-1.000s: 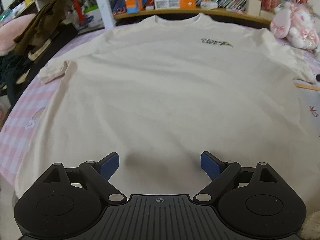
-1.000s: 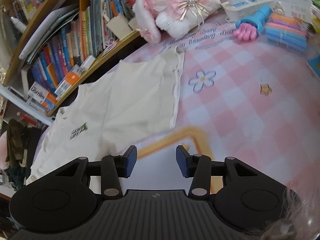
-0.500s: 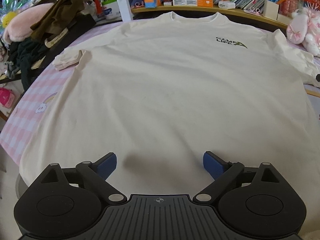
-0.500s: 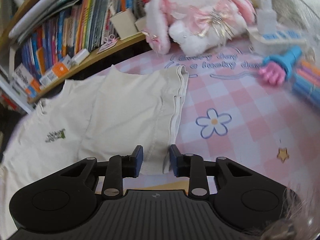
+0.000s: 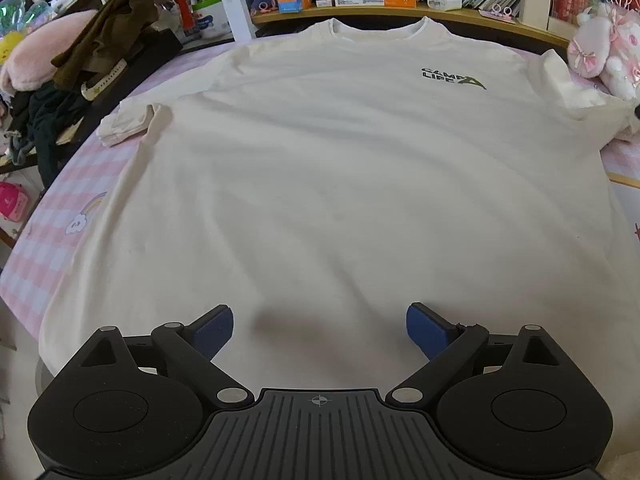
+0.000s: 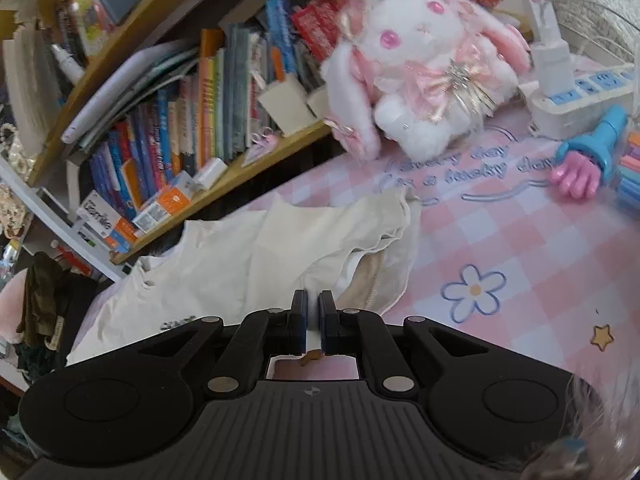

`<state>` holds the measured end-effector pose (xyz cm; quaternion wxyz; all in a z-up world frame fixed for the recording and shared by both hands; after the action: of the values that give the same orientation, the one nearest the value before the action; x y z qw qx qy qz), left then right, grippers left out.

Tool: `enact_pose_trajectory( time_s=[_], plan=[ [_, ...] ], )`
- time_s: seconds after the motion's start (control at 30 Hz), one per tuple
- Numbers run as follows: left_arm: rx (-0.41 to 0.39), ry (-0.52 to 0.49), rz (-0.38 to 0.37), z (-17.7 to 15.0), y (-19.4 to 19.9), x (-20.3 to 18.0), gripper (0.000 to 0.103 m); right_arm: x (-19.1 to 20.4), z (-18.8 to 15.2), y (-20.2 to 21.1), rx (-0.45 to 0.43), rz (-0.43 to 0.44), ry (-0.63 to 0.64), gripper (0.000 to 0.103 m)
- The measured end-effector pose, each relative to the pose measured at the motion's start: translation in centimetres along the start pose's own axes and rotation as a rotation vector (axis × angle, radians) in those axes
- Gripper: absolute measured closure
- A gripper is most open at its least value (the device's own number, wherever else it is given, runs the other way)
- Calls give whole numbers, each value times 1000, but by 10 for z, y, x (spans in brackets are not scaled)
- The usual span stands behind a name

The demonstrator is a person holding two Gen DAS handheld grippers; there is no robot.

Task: Fold clothes
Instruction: 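Grasp the sleeve with the right tool and fold it over the shirt body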

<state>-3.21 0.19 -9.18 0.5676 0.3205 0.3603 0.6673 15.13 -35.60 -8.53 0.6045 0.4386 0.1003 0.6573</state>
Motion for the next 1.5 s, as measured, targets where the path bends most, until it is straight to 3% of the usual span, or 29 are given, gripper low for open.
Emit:
enact_pose_trajectory(
  time_s=[0.3, 0.5, 0.7, 0.8, 0.9, 0.93, 1.07, 1.17, 1.3, 1.5],
  plan=[
    [-3, 2, -6, 2, -2, 0, 6, -18, -10, -5, 53, -11, -60, 97],
    [-1, -14, -9, 2, -2, 0, 6, -29, -6, -8, 38, -57, -69, 80],
    [-2, -30, -15, 1, -1, 1, 6, -34, 7, -32, 51, -132, 13, 75],
    [-7, -25, -29, 0, -1, 4, 6, -26, 11, -41, 39, -178, 106, 79],
    [-14, -13, -40, 0, -3, 6, 3, -14, 10, -47, 37, -266, 254, 90],
    [-17, -8, -47, 0, -3, 7, 2, -13, 9, -47, 41, -270, 257, 97],
    [-15, -8, -81, 1, -6, 10, 2, -12, 10, -47, 57, -281, 252, 99],
    [-18, -22, -113, 4, -9, 14, 2, -16, 26, -34, 11, -234, 134, 99],
    [-26, -38, -149, 9, -13, 21, 2, 22, 36, -13, -68, -211, 218, 99],
    [-48, -34, -175, 15, -14, 42, 2, 135, 13, -14, -168, -189, 519, 99]
  ],
)
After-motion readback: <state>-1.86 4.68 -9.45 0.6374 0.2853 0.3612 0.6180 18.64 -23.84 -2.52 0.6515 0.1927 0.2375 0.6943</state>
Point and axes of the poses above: each gripper's, at about its wrist camera, not at the fingertips, and y roughly against the way its jaws point, x to its left, z to its top, the point moved 6 cm from there along -y, roughly the way its jaws point, and after that the axes turned 9 degrees about -z, right-handed, at the moved point
